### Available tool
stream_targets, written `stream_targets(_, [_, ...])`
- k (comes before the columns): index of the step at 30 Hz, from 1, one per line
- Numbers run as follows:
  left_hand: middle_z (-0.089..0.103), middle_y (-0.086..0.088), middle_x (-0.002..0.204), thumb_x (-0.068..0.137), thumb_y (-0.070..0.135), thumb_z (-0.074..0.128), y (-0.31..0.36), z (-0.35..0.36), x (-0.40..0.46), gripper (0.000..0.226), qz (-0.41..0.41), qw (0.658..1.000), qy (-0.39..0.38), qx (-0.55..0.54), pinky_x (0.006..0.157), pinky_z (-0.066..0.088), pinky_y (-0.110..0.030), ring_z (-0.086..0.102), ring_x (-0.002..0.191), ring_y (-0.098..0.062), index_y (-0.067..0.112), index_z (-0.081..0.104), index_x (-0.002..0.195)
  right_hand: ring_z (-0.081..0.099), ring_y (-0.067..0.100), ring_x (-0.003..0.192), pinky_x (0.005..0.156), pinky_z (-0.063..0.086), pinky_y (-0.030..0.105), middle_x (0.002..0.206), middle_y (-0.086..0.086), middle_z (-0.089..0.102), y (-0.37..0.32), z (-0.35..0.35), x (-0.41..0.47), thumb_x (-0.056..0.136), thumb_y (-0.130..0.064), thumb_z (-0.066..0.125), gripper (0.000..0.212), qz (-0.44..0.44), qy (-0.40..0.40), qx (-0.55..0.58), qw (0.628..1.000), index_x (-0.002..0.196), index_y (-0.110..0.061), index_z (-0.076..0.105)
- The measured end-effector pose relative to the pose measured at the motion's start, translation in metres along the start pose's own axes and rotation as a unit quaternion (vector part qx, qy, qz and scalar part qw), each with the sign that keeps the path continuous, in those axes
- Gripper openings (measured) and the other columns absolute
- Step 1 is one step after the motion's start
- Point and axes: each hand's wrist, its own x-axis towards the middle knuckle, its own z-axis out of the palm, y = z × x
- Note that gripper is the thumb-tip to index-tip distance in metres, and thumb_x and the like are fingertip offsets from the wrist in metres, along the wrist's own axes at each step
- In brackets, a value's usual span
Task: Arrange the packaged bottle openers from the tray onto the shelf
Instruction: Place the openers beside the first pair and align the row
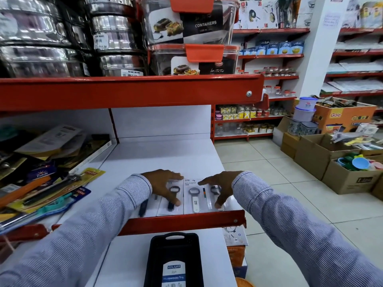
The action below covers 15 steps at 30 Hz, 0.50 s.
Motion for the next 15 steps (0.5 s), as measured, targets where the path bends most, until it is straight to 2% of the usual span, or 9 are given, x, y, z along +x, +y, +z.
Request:
stream_targets(2, [0.023,0.006,0.165,0.066,0.058,0.082,-0.006,0.002,-0.005,0.101,-0.016,0.999,-0.029,0.027,0.123,0.017,-0.042,0.023,0.151,-0.021,0.037,0.031,0.151,0.033,0.026,0.143,0.117,0.028,0.047,0.157,0.001,0.032,-0.006,-0.003,0.0,0.077,-0.029,0.078,0.088,0.003,-0.024,-0.043,0.999,0.149,-0.033,0.027])
stream_targets(5, [0.026,0.007,0.164,0.059,0.064,0.082,-0.013,0.007,-0.01,0.106,-0.014,1.0,-0.023,0.012,0.122,0.02,-0.039,0.027,0.149,-0.021,0.037,0.034,0.15,0.032,0.027,0.143,0.118,0.028,0.047,0.157,0.002,0.031,-0.015,-0.009,0.0,0.079,-0.033,0.076,0.085,0.004,-0.048,-0.095,0.994,0.148,-0.036,0.027])
stream_targets(7, [0.029,0.007,0.163,0.051,0.071,0.081,-0.014,0.006,-0.014,0.113,-0.018,1.0,-0.014,0.006,0.121,0.022,-0.038,0.03,0.147,-0.02,0.036,0.036,0.149,0.032,0.027,0.143,0.118,0.029,0.048,0.157,0.003,0.031,-0.017,-0.011,0.0,0.079,-0.033,0.077,0.085,0.004,-0.051,-0.109,0.993,0.148,-0.036,0.027])
stream_targets(9, [0.032,0.008,0.161,0.052,0.071,0.08,-0.017,0.005,-0.018,0.112,-0.018,1.0,-0.007,0.003,0.121,0.023,-0.037,0.032,0.147,-0.019,0.034,0.038,0.148,0.033,0.027,0.142,0.117,0.03,0.048,0.157,0.004,0.032,-0.02,-0.012,-0.002,0.08,-0.032,0.077,0.084,0.003,-0.052,-0.112,0.992,0.148,-0.035,0.028])
stream_targets(12, [0.03,0.008,0.162,0.037,0.085,0.069,-0.025,0.006,-0.023,0.126,-0.011,1.0,-0.024,0.016,0.123,0.022,-0.038,0.03,0.148,-0.018,0.037,0.035,0.149,0.035,0.027,0.141,0.116,0.032,0.048,0.156,0.005,0.033,-0.021,-0.012,-0.003,0.08,-0.028,0.076,0.084,0.0,-0.056,-0.11,0.992,0.149,-0.032,0.028])
stream_targets(15, [0.031,0.009,0.162,0.045,0.079,0.075,-0.028,0.01,-0.026,0.119,-0.004,1.0,-0.017,0.015,0.121,0.022,-0.034,0.031,0.148,-0.017,0.038,0.035,0.149,0.038,0.027,0.14,0.116,0.033,0.048,0.155,0.004,0.035,-0.021,-0.011,-0.004,0.079,-0.029,0.077,0.083,0.002,-0.051,-0.106,0.993,0.148,-0.033,0.03])
